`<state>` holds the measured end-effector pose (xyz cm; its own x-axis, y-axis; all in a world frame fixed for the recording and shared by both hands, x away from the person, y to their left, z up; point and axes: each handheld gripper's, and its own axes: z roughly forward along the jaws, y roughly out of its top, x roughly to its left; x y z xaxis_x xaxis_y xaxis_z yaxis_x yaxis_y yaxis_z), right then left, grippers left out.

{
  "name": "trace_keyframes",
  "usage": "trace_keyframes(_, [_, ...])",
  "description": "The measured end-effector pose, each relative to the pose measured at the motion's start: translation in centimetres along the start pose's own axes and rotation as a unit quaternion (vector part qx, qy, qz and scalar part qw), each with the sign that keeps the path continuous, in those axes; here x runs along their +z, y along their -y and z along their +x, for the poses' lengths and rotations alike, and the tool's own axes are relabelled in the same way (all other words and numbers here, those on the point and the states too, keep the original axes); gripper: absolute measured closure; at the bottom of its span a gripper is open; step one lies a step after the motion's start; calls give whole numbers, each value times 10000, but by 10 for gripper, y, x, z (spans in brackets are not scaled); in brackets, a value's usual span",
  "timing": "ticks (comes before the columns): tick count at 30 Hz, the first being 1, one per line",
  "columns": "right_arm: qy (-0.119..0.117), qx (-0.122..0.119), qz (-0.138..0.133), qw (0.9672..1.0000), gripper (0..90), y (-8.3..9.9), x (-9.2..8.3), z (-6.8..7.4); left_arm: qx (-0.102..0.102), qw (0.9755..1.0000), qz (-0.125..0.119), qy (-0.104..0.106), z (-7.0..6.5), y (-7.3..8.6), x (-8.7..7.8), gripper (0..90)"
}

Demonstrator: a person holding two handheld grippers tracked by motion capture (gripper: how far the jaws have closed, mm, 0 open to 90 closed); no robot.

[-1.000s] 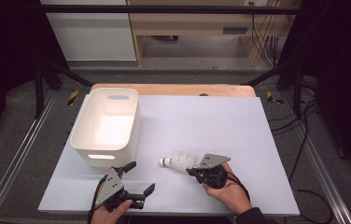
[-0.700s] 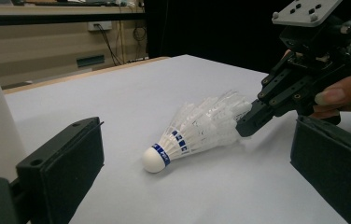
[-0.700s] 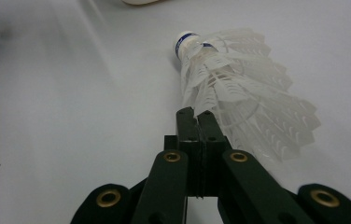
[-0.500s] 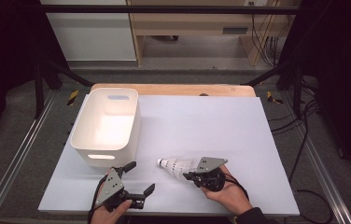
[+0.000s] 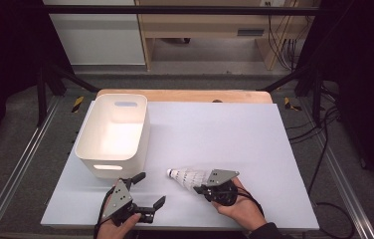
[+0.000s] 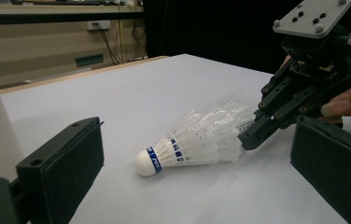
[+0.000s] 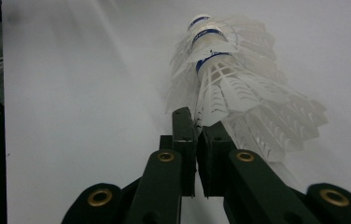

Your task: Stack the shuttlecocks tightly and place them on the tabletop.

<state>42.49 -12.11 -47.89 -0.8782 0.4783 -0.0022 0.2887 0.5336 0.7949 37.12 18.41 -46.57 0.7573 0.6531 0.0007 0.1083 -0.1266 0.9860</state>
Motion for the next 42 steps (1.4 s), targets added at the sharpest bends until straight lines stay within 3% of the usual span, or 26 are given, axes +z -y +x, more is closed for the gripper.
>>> trace_keyframes(18, [256, 121, 137, 9995, 550, -2, -2, 9, 6, 10000, -4, -11, 0, 0, 0, 22])
trace_keyframes(33, [612, 244, 272, 9975, 207, 0, -15, 11, -6, 10000, -9, -7, 0, 0, 0, 22])
trace_keyframes(42, [854, 403, 230, 9953, 152, 7, -34, 2, -6, 10000, -5, -13, 0, 0, 0, 22])
